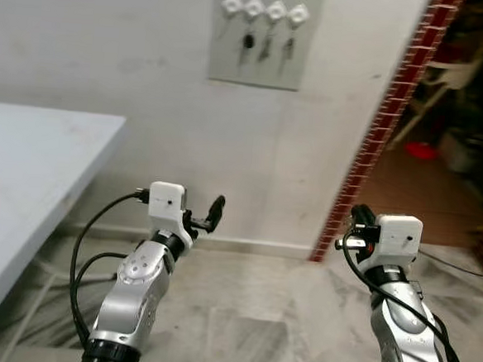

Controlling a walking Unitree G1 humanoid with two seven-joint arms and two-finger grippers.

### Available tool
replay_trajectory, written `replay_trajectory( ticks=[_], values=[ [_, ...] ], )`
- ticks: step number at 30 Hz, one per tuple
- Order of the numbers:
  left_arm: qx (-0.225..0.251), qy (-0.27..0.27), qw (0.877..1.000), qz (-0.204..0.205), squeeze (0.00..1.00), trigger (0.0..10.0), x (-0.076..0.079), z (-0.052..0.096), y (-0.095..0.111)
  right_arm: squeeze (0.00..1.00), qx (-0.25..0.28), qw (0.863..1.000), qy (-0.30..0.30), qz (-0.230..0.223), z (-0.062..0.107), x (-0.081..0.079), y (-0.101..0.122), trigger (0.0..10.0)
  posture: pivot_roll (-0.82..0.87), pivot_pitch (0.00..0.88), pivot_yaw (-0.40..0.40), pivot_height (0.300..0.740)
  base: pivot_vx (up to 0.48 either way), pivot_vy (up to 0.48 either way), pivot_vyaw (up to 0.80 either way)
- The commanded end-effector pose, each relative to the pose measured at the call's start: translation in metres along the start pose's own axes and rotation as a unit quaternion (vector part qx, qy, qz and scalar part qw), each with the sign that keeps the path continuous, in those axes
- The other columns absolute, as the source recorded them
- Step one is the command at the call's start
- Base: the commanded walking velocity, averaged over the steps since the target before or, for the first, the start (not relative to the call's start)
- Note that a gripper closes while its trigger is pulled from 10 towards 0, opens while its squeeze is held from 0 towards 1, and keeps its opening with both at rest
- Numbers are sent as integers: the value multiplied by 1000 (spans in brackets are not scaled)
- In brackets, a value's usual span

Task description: Hang keys on a hook

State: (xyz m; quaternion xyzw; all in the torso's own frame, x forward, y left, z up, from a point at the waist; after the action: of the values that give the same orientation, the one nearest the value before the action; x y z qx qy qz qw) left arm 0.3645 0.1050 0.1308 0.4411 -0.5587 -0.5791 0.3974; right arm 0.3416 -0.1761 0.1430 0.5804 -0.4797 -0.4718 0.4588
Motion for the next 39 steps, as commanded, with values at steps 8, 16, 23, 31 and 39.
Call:
replay_trajectory(
  ticks=[8, 16, 23, 31, 39],
  values=[
    [12, -5, 1000, -15, 0, 10000, -14, -6, 15, 0, 17, 999, 18, 27, -11, 8, 14, 10000, 7, 0, -16, 740, 0, 0, -444],
    [26, 45, 999, 14, 0, 10000, -42, -7, 26, 0, 25, 999, 19, 10, -8, 4, 13, 10000, 17, 0, -14, 740, 0, 0, 0],
    [31, 52, 998, 29, 0, 10000, -45, -7, 27, 0, 26, 1000, 16, 6, -7, 5, 12, 10000, 17, 0, -14, 740, 223, 0, 0],
    [33, 59, 997, 33, 0, 10000, -46, -8, 29, 0, 25, 1000, 15, 6, -6, 6, 10, 10000, 16, 0, -14, 740, 360, 0, 0],
    [36, 60, 997, 39, 0, 10000, -46, -10, 30, 0, 24, 1000, 16, 7, -6, 8, 10, 10000, 17, 0, -15, 740, 353, 0, 0]
  ],
)
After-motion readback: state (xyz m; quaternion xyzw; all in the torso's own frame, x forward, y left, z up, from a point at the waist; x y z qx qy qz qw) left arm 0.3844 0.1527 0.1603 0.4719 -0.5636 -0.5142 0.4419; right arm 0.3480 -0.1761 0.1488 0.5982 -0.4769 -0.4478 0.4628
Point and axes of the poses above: a point about 5 cm out from each wrist's last joint towards the gripper, its own z axis pointing back from the gripper into the wrist, its own y axis along the axis of the wrist's last joint, x = y × z, the point moved 5 cm from there along -z, pointing out of the wrist towards the gripper, and after that the axes turned 11 degrees about -z, right-handed, at the moved point
